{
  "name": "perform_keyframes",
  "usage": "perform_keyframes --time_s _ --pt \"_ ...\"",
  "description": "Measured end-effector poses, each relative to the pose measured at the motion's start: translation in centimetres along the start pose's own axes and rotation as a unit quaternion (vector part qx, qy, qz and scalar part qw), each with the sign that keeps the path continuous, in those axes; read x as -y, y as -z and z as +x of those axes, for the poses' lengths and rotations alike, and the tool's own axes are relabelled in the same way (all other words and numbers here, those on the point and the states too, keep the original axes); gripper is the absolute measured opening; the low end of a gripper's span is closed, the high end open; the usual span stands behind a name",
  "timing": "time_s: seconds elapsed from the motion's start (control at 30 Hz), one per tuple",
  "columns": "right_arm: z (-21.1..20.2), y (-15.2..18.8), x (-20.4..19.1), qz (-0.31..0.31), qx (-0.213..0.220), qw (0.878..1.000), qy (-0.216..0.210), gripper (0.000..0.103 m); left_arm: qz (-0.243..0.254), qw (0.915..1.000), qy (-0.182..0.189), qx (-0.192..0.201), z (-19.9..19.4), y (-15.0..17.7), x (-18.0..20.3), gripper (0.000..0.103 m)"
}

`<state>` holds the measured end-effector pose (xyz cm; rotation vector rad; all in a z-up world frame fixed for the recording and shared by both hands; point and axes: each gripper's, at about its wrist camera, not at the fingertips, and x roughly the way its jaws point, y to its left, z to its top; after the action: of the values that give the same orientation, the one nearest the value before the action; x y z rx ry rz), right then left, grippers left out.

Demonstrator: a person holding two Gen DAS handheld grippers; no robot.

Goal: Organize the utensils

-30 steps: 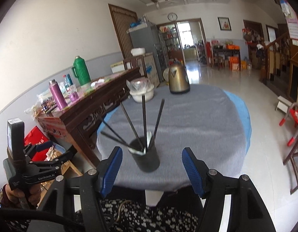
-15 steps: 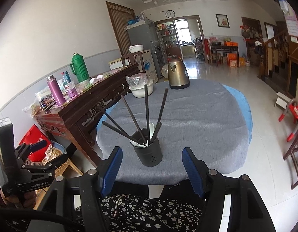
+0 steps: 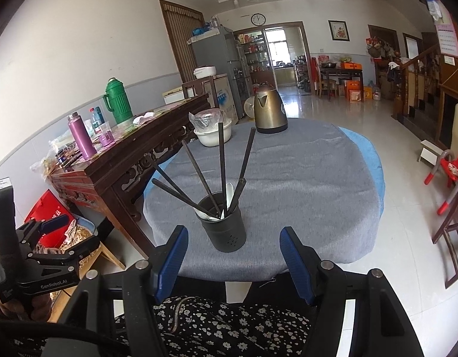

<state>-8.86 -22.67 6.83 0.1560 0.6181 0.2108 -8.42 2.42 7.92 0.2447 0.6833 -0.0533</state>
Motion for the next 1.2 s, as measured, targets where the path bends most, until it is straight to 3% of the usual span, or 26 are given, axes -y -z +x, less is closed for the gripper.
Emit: perform_keyframes --time_s 1.2 --pt "0.42 1.01 -0.25 -0.006 -0.012 1.000 -0.011 0.068 -0.001 1.0000 -0.003 -0.009 0.29 0.10 0.27 0.091"
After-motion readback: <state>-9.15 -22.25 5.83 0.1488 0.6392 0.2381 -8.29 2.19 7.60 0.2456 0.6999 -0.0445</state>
